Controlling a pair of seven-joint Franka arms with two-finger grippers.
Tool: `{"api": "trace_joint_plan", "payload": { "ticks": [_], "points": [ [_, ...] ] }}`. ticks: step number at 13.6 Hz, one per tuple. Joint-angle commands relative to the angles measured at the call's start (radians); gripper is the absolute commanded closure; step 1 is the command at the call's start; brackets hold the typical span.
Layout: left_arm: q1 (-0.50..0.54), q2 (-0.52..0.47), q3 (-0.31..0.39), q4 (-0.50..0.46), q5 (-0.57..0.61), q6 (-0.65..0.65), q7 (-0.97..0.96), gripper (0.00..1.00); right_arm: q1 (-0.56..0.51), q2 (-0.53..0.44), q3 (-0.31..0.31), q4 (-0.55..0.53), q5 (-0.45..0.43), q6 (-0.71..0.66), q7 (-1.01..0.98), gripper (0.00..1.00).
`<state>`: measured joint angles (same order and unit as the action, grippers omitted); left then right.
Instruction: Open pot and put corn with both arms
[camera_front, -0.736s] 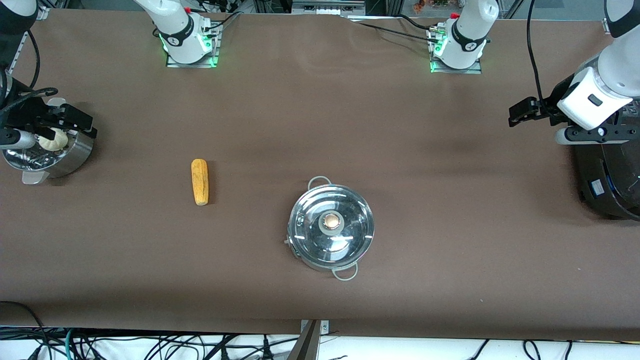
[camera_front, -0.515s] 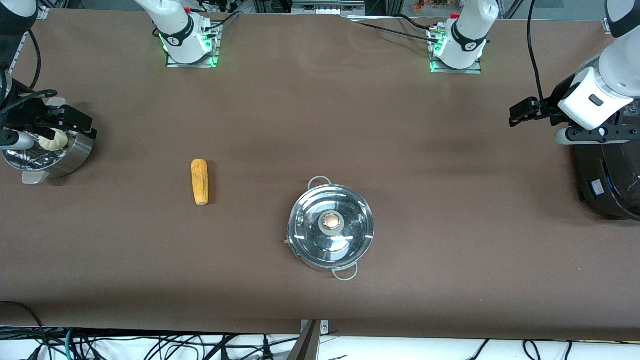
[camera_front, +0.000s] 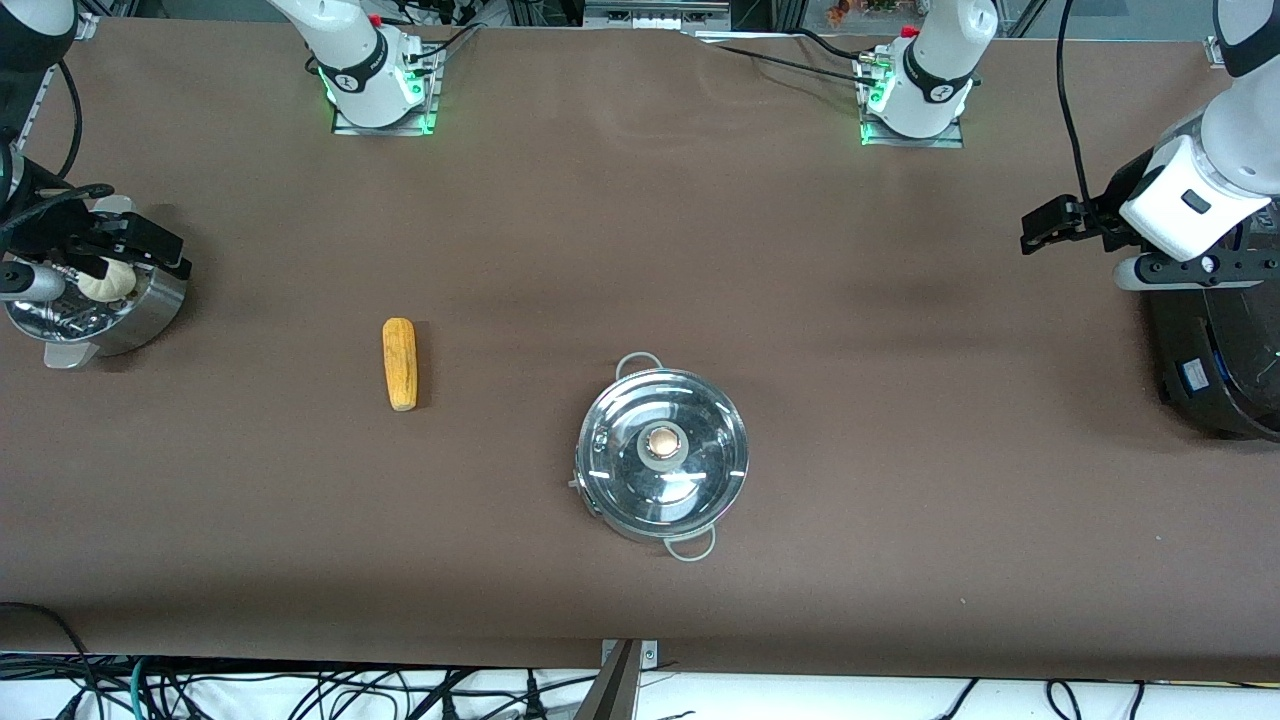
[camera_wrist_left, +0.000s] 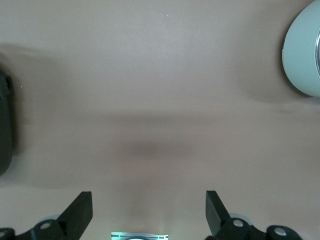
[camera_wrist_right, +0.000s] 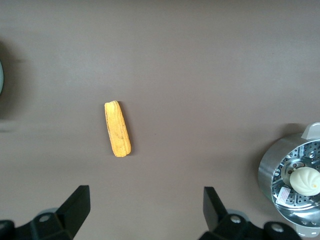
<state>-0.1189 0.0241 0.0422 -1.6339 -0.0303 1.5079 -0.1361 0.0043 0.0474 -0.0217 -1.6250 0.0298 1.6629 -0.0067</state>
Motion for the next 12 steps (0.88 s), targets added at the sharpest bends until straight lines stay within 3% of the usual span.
{"api": "trace_joint_plan", "payload": {
  "ticks": [1, 12],
  "points": [
    [0.008, -0.007, -0.010, -0.012, 0.041, 0.008, 0.018, 0.00, 0.002, 0.002, 0.000, 0.005, -0.014, -0.003, 0.011, 0.00],
    [0.004, -0.007, -0.013, -0.009, 0.040, 0.006, 0.009, 0.00, 0.003, 0.022, 0.000, 0.002, -0.013, -0.003, 0.013, 0.00]
  ]
}}
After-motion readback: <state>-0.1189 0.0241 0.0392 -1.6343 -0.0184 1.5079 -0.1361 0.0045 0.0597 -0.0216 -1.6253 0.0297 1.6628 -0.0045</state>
